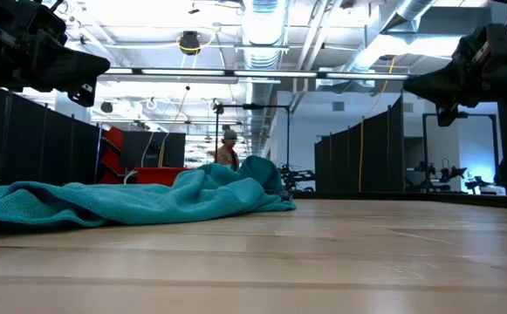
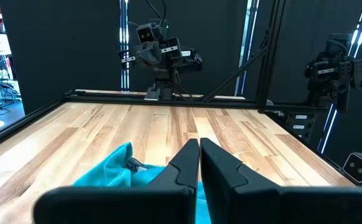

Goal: Roll towel

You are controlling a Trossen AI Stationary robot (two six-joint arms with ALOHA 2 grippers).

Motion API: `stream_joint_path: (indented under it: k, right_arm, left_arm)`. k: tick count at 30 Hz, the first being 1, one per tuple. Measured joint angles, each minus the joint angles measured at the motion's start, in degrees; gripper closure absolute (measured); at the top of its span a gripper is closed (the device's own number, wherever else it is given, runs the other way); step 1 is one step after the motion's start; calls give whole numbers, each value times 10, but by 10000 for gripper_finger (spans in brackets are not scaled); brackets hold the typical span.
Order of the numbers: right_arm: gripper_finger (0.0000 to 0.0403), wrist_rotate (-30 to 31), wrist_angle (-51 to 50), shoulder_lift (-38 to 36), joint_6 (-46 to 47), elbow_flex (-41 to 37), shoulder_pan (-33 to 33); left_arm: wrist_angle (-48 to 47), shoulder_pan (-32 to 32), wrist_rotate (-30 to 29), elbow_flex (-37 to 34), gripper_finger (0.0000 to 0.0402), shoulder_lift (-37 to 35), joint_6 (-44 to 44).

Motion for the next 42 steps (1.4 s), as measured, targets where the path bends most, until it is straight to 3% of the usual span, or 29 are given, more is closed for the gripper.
stream_joint_path:
  k: [38,42]
  right_arm:
    - [403,0,4,0,-11,-1,0]
    - [403,0,19,0,30,-1,0]
  left_arm:
    - [0,0,0,0,402,0,0]
    - [0,0,0,0,402,0,0]
